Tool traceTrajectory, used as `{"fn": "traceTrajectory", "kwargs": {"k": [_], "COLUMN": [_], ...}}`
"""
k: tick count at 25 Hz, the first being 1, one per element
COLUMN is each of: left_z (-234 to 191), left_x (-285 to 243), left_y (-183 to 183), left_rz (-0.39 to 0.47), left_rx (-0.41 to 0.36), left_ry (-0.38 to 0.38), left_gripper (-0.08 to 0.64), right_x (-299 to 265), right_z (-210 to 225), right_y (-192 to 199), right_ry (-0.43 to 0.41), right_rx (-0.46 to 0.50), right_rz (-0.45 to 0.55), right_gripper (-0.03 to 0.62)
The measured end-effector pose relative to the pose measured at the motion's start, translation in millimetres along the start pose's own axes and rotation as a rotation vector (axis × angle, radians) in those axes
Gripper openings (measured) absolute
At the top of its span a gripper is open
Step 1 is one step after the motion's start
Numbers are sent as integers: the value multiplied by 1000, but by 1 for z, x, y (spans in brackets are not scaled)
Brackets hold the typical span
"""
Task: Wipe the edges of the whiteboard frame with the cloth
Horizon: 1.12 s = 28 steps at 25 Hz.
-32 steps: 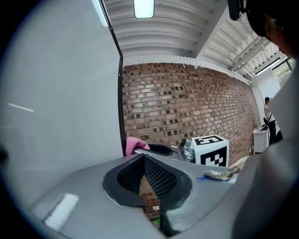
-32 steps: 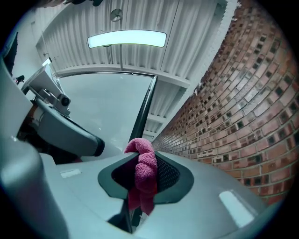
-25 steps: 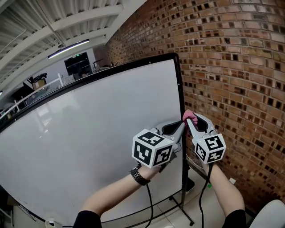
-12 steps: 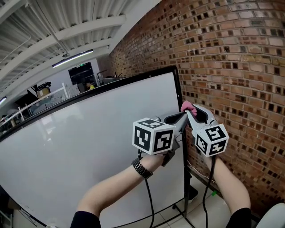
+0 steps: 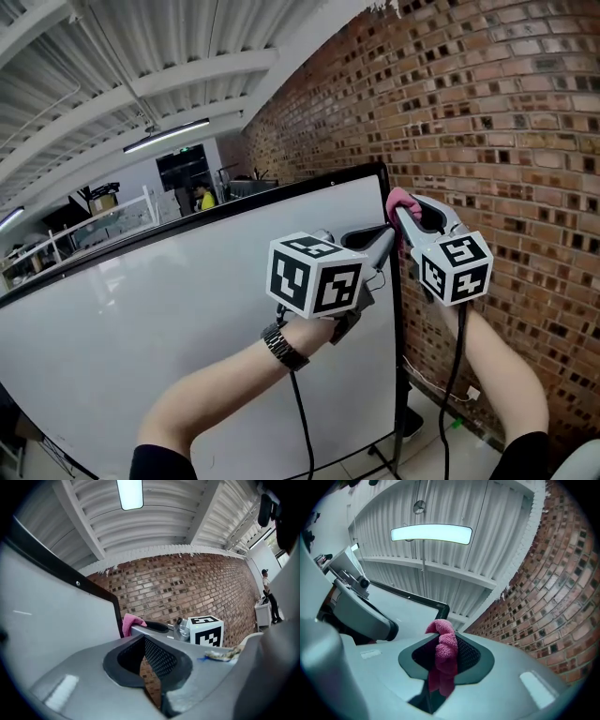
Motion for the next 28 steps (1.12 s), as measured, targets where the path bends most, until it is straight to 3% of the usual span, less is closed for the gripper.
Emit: {"fn": "traceTrajectory", "kwargs": {"k": [4, 9, 13, 17, 20, 24, 28], "left_z": [-8, -9, -12, -23, -28, -28, -32], "left_x": [7, 21, 13, 16, 20, 50, 86], "left_y": [-16, -36, -46, -57, -59, -42, -30], "left_rz": [6, 25, 8, 12, 7, -43, -62], "left_rx": [58, -16, -17, -19, -18, -52, -37], "left_ry": [6, -12, -46, -104, -131, -177, -210], "left_gripper": [2, 2, 3, 3, 3, 2, 2], "right_x": [-12, -33, -40, -49, -45, -43, -46], "right_z": [10, 18, 21, 3, -3, -49, -96], "right_y": [-23, -52, -76, -89, -94, -102, -113], "right_ry": [12, -8, -87, -216, -228, -283, -338], "right_rx": [45, 113, 194, 295, 376, 493, 525], "right_rz": [-6, -3, 61, 118, 156, 172, 193], "right_gripper": [78, 80, 80, 79, 78, 78, 78]}}
Point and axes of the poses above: the fingertips, and each gripper's own axes: x backward along the fingers, z to its right, y out of its underside, the point moved 1 cm from there along x, backward along the fingers, and after that the axes turned 3 degrees about -y, right-handed, at the moved point
